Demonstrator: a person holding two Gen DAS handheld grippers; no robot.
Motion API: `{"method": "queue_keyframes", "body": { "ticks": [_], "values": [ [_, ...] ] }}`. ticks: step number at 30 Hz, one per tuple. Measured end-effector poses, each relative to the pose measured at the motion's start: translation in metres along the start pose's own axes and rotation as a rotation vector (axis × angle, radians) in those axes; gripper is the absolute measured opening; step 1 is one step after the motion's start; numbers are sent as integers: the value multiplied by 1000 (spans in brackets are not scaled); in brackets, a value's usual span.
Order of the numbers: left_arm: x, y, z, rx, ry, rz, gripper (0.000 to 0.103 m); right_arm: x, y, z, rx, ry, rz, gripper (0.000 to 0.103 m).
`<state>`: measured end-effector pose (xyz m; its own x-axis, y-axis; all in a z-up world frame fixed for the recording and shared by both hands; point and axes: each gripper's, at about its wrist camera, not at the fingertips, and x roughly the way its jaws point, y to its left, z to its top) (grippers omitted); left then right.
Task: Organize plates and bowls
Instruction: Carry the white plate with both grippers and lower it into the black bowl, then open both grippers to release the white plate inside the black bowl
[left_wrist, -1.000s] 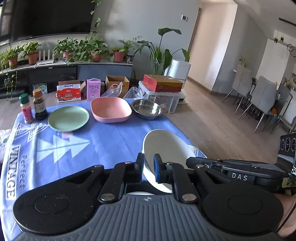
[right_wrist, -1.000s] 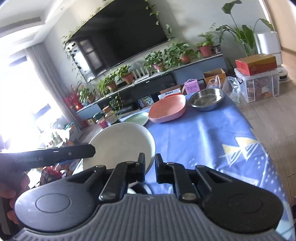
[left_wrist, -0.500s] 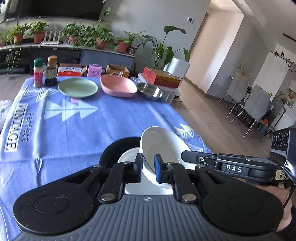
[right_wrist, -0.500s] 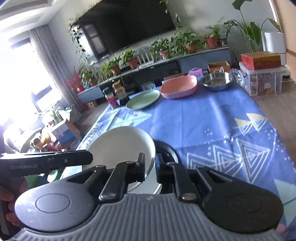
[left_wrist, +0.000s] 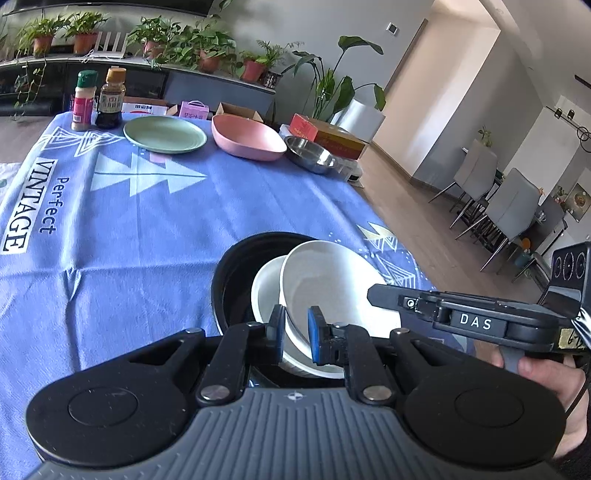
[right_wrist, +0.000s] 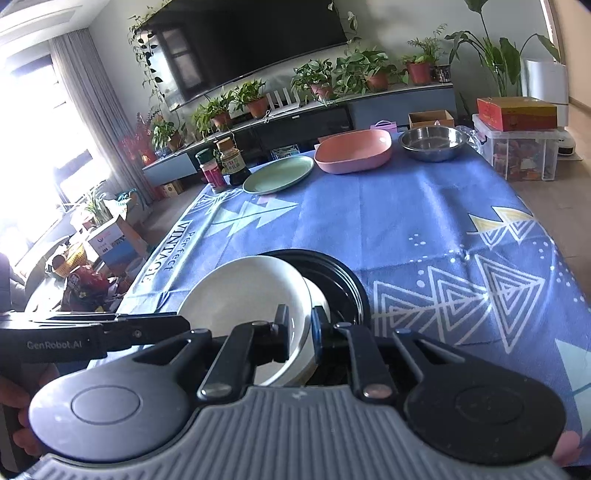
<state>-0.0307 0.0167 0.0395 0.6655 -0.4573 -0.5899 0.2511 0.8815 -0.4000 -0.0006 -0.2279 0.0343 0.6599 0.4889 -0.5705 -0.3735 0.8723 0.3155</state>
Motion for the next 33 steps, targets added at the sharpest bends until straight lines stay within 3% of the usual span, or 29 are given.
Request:
{"method": "queue_keyframes", "body": {
  "ticks": [12,19,22,25,27,29,33],
  "values": [
    [3,1,-1,11,7,5,12,5,6,-2,-20,8,-29,15],
    [1,-4,-2,51,-14,20,21,9,9,-5,-40,13,-31,15],
    [-2,-6,-1,71,-22,17,22,8,10,-6,-42,4,-18,23],
    [-1,-7,0,87,-22,28,23,8,12,-5,-50,-1,-24,23],
    [0,-5,0,83,-20,30,23,6,11,-5,-50,-11,-27,29],
    [-1,-5,-2,76,-21,30,24,3,11,-5,-49,-27,-26,42],
    [-1,-3,-2,69,-26,31,26,0,9,-4,-48,-43,-22,42]
  ]
}}
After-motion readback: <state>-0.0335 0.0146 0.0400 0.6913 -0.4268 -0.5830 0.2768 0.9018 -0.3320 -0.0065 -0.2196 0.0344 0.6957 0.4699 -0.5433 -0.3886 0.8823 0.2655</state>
